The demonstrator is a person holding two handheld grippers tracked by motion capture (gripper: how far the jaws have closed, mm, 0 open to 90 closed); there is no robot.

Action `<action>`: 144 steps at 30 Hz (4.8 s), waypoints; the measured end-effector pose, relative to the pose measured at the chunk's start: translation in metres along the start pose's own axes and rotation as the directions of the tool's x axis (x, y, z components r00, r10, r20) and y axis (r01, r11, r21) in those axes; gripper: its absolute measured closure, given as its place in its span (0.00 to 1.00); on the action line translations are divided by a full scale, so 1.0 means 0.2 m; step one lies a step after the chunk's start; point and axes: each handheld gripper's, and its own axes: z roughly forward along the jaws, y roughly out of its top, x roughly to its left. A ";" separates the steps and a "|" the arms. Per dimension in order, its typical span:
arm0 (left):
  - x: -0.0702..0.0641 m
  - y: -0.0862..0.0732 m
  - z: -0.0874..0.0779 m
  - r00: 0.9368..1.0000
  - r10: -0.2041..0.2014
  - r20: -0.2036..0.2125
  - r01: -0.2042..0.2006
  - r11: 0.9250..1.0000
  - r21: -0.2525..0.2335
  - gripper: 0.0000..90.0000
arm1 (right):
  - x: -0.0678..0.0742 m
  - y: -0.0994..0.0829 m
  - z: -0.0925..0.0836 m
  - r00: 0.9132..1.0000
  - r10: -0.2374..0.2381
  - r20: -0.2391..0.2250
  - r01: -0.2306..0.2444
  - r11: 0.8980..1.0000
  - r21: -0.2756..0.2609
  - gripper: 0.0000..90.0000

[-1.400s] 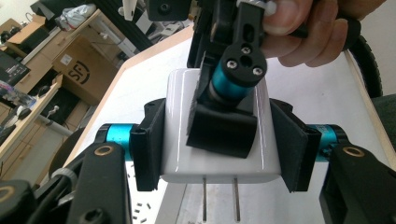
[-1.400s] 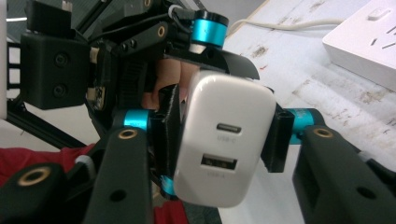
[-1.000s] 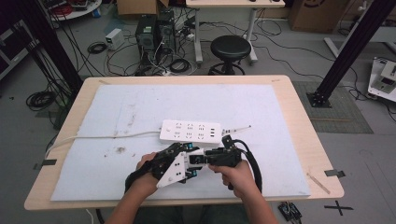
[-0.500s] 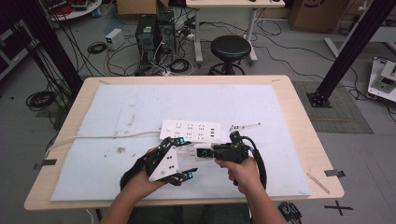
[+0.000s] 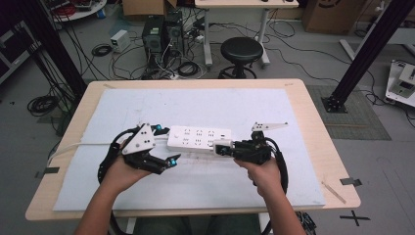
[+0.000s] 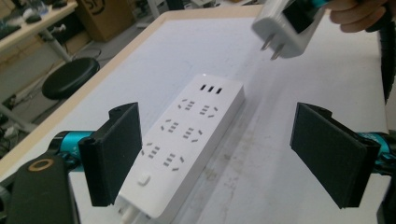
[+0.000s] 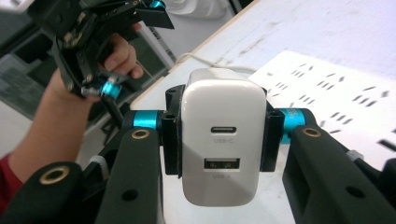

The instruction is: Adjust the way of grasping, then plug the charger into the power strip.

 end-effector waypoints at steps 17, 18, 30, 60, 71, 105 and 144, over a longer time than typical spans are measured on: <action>0.17 -0.14 -0.07 0.991 -0.124 -0.041 0.125 0.991 0.046 0.18 | 0.04 0.05 -0.01 0.980 -0.167 0.110 0.167 0.986 0.010 0.70; 0.17 -0.15 -0.07 0.992 -0.123 -0.043 0.125 0.991 0.050 0.18 | 0.04 0.06 0.00 0.973 -0.195 0.121 0.194 0.981 0.017 0.70; 0.17 -0.18 -0.10 0.992 -0.113 -0.057 0.116 0.991 0.065 0.18 | 0.06 0.17 0.12 0.898 -0.379 0.225 0.358 0.925 0.127 0.70; 0.18 -0.29 -0.10 0.993 -0.112 -0.045 0.117 0.987 0.110 0.18 | -0.19 0.55 0.55 0.786 -0.619 -0.004 0.373 0.468 0.801 0.70; 0.19 -0.31 -0.11 0.991 -0.123 -0.043 0.127 0.986 0.111 0.19 | -0.23 0.59 0.66 0.763 -0.641 -0.083 0.374 0.332 0.866 0.70; 0.20 -0.34 -0.09 0.990 -0.134 -0.049 0.139 0.983 0.121 0.19 | -0.30 0.53 0.77 0.766 -0.624 -0.154 0.372 0.234 0.898 0.71; 0.26 -0.34 -0.13 0.991 -0.114 -0.073 0.121 0.988 0.099 0.19 | -0.18 0.52 0.36 0.875 -0.477 0.079 0.339 0.723 0.603 0.23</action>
